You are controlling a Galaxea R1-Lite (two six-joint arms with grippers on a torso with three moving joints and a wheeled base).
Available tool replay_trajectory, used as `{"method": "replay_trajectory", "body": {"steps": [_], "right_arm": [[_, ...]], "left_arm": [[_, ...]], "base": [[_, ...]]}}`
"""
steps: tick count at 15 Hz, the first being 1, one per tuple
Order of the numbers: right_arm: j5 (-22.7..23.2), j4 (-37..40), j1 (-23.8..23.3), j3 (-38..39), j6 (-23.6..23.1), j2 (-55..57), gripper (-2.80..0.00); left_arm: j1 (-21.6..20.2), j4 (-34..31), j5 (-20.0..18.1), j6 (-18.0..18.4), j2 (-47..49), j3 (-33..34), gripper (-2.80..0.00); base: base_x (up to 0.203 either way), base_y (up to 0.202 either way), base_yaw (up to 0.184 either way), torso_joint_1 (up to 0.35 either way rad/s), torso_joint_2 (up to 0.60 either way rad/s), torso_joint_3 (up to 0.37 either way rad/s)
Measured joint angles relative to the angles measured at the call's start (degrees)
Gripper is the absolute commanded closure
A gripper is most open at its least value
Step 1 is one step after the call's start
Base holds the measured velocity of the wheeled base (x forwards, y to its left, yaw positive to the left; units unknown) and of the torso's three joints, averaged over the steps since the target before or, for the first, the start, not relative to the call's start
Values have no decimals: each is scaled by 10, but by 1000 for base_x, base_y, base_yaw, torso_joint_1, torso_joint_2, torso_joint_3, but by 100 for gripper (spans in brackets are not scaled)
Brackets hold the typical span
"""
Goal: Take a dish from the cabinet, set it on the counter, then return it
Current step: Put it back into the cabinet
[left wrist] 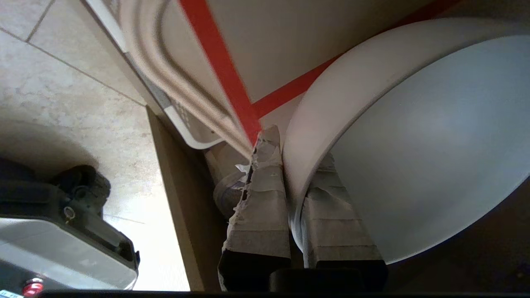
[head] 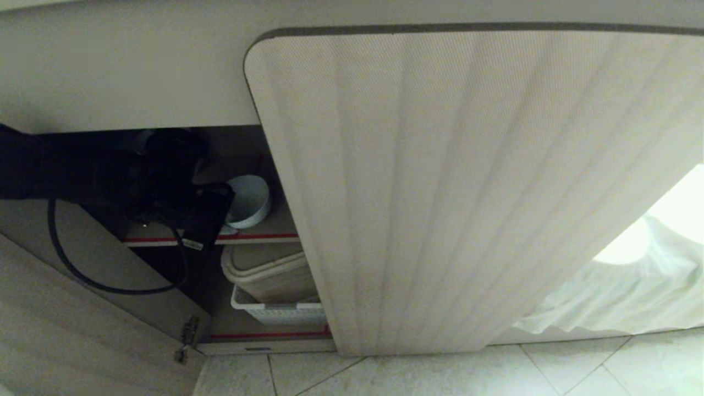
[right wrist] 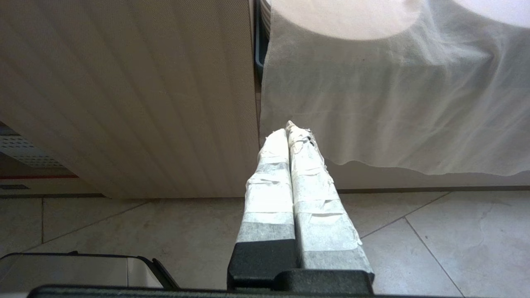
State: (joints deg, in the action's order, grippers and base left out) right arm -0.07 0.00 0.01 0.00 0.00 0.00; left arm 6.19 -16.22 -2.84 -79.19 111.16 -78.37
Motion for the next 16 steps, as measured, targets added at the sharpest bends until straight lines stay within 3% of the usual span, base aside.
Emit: {"method": "replay_trajectory", "body": {"steps": [16], "right_arm": [[0,0,0,0,0,0,0]], "left_arm": [[1,-22,-5,4,10,-47,0]], "base": [[0,0,0,0,0,0]]}}
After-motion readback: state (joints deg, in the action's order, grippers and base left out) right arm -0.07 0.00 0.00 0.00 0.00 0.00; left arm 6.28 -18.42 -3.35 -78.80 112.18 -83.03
